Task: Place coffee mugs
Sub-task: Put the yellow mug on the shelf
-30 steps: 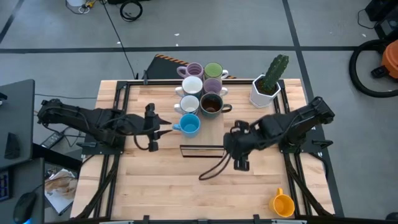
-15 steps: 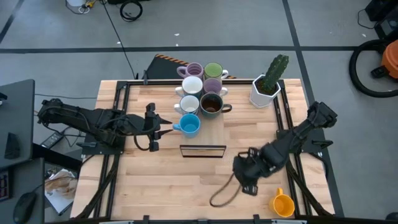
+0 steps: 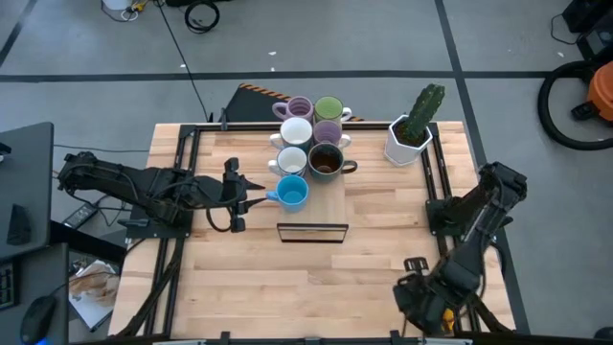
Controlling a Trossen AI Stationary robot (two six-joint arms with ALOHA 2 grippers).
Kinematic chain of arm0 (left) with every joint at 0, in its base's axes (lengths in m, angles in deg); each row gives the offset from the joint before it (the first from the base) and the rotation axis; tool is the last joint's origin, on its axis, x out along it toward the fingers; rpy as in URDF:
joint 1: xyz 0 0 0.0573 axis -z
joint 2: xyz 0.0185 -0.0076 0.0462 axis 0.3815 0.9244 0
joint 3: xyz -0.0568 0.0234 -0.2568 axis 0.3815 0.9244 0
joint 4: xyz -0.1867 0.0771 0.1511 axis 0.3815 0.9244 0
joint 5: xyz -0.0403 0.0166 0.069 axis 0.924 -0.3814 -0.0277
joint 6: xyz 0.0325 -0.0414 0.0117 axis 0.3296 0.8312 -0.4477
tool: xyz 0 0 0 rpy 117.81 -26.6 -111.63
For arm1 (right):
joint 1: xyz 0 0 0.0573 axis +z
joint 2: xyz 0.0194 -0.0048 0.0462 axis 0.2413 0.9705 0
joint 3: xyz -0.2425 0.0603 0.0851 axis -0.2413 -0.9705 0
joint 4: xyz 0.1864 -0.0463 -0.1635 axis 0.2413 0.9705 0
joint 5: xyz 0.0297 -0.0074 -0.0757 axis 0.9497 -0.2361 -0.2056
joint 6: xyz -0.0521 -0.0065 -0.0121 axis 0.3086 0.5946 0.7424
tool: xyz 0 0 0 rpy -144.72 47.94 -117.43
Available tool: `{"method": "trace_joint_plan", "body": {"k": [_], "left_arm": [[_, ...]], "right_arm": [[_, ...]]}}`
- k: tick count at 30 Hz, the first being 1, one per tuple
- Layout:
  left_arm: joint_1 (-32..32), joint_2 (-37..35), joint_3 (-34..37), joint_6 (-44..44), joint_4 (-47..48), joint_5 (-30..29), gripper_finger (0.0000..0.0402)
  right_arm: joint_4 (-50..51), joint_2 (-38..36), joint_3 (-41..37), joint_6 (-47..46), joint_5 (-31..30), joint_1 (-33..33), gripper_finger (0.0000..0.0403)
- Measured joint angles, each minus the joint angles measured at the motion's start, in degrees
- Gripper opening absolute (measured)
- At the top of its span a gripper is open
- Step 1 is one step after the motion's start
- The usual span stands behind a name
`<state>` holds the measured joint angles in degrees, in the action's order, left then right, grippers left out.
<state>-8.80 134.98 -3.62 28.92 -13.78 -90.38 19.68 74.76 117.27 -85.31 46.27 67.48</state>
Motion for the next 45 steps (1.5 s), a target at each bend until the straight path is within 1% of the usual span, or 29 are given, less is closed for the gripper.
{"method": "trace_joint_plan", "body": {"k": [3, 5, 14, 22, 26, 32, 36, 40, 45], "left_arm": [[0.0, 0.0, 0.0, 0.0, 0.0, 0.0, 0.0135], [0.0, 0.0, 0.0, 0.0, 0.0, 0.0, 0.0135], [0.0, 0.0, 0.0, 0.0, 0.1, 0.0, 0.0135], [0.0, 0.0, 0.0, 0.0, 0.1, 0.0, 0.0135], [0.0, 0.0, 0.0, 0.0, 0.8, 0.0, 0.0135], [0.0, 0.0, 0.0, 0.3, 2.0, 0.0, 0.0135], [0.0, 0.0, 0.0, 0.4, 2.1, 0.1, 0.0135], [0.0, 0.0, 0.0, 0.5, 2.1, 0.0, 0.0135], [0.0, 0.0, 0.0, 0.5, 2.1, 0.0, 0.0135]], "right_arm": [[0.0, 0.6, -0.9, -1.6, -0.2, 1.9, 0.0142], [0.2, 1.2, -1.5, -1.3, 0.8, 2.7, 0.0137], [-0.8, 6.1, -3.8, 6.6, 6.0, 3.4, 0.0132], [-1.8, 8.6, -4.7, 11.4, 6.3, 3.7, 0.0128], [-3.7, 8.6, -6.1, 11.0, 6.0, 3.7, 0.0107], [-6.5, 8.5, -8.2, 11.1, 5.6, 3.7, 0.0056], [-6.4, 8.4, -8.8, 10.6, 5.4, 3.6, 0.0028], [-5.8, 8.4, -8.9, 9.4, 5.3, 2.5, 0.0025], [-1.8, 7.7, -9.0, 1.2, 2.7, -0.6, 0.0025]]}}
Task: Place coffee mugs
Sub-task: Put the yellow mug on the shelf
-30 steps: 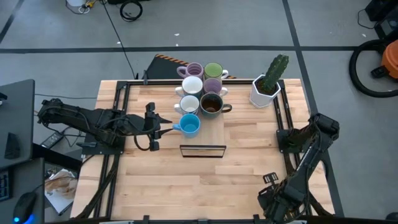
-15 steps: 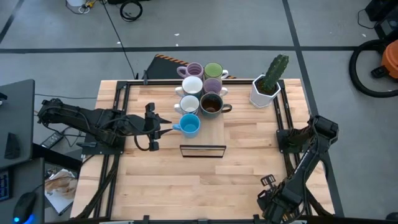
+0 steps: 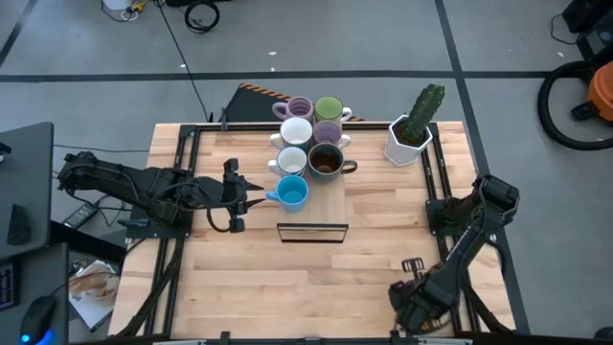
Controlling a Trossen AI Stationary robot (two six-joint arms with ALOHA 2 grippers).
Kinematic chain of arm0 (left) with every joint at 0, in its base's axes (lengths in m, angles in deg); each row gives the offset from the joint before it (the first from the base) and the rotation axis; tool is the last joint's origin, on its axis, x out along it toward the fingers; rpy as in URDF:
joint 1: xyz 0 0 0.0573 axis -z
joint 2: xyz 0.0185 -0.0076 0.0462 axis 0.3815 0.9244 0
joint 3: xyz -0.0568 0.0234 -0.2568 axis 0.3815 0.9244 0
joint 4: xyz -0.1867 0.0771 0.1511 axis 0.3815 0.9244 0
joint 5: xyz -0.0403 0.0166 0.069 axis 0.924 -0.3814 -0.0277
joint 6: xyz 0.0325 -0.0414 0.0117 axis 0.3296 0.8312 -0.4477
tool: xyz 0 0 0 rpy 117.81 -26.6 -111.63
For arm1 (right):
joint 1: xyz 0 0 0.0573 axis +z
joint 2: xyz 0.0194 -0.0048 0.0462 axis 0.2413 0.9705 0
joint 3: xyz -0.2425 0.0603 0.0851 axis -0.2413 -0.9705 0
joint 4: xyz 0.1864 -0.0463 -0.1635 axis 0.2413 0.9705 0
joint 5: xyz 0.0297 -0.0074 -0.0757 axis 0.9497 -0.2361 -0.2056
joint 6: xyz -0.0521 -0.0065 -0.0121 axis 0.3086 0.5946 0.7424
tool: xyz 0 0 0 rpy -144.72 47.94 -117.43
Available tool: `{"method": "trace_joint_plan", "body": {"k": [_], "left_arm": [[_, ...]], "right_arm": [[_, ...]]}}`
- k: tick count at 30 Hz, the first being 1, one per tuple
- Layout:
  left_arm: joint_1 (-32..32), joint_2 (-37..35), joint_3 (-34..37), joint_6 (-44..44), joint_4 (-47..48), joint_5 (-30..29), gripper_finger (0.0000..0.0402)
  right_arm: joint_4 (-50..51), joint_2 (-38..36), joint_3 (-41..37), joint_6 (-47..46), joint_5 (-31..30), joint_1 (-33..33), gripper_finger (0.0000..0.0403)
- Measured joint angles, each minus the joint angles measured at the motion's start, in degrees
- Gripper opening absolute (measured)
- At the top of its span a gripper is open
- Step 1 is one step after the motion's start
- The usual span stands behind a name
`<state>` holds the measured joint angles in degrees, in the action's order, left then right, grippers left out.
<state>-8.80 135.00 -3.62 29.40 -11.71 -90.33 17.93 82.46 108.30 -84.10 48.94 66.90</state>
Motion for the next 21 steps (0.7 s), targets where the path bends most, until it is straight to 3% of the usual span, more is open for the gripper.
{"method": "trace_joint_plan", "body": {"k": [11, 21], "left_arm": [[0.1, 0.0, 0.0, 2.6, 0.1, 0.2, 0.0135], [0.0, 0.0, 0.0, 2.6, 0.1, 0.2, 0.0135]], "right_arm": [[6.4, -5.7, -0.1, -20.1, -2.7, -9.9, 0.0025], [10.1, -16.0, -0.1, -17.3, -4.1, -19.4, 0.0025]]}}
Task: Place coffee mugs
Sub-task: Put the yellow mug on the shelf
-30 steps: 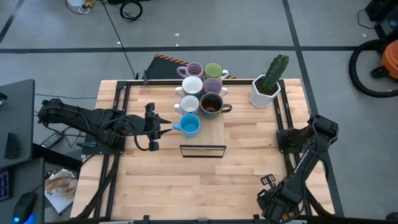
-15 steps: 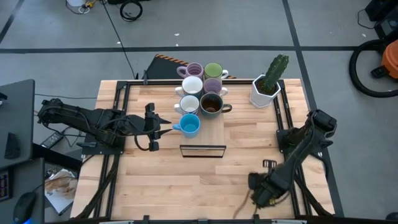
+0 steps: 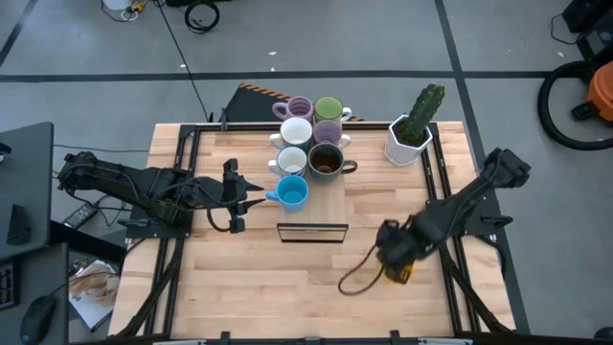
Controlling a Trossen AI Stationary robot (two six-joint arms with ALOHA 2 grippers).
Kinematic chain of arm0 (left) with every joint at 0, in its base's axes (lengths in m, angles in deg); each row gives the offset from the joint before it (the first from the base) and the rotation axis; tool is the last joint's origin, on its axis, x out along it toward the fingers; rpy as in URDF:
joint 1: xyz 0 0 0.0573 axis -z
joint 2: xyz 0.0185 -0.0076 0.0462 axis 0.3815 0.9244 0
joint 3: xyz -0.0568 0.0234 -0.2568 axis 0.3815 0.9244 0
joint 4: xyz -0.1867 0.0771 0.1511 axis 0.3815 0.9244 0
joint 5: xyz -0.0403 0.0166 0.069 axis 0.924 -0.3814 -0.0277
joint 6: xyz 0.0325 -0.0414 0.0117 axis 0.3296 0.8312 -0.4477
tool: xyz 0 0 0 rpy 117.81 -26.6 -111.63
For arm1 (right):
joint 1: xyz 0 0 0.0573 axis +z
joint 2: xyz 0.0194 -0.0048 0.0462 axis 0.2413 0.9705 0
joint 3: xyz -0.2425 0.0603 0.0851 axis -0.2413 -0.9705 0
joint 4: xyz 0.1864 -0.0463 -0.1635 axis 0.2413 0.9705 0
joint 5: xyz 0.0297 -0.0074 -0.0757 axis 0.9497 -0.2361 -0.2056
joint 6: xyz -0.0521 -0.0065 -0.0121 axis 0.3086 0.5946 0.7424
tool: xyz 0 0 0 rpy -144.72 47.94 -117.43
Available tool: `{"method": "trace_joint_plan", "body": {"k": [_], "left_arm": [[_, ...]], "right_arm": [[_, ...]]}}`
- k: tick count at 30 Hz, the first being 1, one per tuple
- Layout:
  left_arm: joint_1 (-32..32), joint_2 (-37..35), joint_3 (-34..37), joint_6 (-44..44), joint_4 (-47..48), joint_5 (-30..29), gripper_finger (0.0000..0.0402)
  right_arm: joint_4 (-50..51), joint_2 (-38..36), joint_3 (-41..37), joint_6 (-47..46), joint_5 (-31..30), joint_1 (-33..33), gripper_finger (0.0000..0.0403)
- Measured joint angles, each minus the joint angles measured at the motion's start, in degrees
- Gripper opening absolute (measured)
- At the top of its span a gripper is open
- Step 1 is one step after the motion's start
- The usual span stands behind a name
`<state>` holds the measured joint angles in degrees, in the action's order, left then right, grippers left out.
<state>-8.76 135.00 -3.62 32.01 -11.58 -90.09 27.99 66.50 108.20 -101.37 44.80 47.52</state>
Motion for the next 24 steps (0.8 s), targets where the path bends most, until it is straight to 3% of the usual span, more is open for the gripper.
{"method": "trace_joint_plan", "body": {"k": [8, 14, 24], "left_arm": [[0.0, 0.0, 0.0, 1.8, 0.0, 0.0, 0.0135], [0.0, 0.0, 0.0, 3.4, 0.0, 0.0, 0.0135], [0.0, 0.0, 0.0, 4.4, 0.0, 0.0, 0.0135]], "right_arm": [[1.9, -9.8, 0.0, 0.0, -0.1, -11.2, 0.0026], [3.4, -14.0, 0.1, 5.1, -1.4, -19.0, 0.0026], [1.9, -12.9, 10.7, 18.2, -3.3, -27.1, 0.0027]]}}
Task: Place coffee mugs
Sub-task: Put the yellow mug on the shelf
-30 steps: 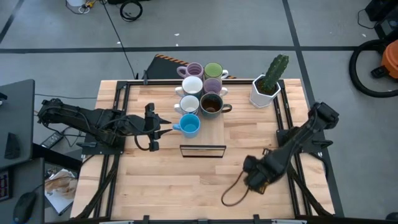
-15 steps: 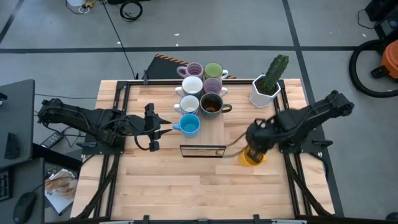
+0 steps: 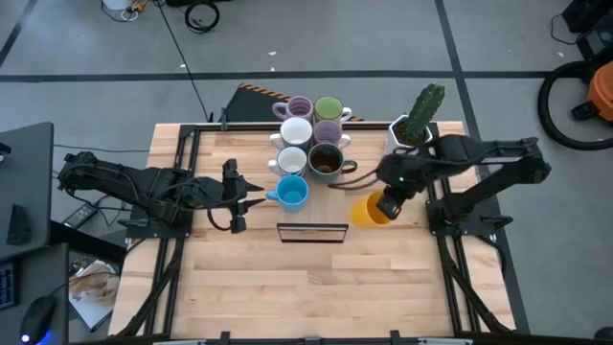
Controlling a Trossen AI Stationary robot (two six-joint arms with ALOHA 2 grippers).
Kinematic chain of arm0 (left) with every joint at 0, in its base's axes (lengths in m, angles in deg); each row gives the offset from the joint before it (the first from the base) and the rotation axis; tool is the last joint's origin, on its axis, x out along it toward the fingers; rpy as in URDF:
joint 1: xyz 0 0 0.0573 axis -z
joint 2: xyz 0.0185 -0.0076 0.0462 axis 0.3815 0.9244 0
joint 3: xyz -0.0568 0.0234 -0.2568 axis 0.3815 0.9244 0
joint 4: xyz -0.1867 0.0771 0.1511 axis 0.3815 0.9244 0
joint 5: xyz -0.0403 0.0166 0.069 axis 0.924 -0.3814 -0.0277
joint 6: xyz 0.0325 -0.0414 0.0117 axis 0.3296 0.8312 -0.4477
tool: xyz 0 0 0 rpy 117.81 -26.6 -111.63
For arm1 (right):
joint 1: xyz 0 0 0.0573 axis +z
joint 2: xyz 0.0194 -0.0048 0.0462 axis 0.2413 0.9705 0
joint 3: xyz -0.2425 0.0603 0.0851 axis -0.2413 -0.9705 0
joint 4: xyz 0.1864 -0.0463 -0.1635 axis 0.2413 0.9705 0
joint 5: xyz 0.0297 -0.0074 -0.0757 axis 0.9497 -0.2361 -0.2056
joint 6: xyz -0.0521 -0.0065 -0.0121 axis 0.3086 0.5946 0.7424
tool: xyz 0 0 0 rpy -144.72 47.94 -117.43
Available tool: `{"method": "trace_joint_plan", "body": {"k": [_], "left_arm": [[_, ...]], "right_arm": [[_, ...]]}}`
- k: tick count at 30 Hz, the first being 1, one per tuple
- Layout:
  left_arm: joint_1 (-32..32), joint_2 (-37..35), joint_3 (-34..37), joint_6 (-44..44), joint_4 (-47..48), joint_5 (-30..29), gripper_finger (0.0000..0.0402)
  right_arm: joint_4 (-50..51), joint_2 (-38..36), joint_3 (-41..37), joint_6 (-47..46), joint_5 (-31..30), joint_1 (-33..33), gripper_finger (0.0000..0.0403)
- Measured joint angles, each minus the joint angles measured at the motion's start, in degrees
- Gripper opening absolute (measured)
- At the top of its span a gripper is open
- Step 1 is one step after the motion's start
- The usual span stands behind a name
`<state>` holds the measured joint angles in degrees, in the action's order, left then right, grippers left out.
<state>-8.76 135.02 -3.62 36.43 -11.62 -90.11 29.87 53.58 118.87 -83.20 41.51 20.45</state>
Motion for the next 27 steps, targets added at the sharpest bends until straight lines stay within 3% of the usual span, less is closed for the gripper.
{"method": "trace_joint_plan", "body": {"k": [14, 27], "left_arm": [[-0.4, 0.0, 0.0, -0.1, 0.0, 0.0, 0.0135], [-0.4, 0.0, 0.0, 0.0, 0.0, 0.0, 0.0135]], "right_arm": [[6.2, 16.8, 20.9, 17.9, -1.6, -5.9, 0.0027], [5.4, 24.4, 23.4, 25.5, 2.5, -9.4, 0.0027]]}}
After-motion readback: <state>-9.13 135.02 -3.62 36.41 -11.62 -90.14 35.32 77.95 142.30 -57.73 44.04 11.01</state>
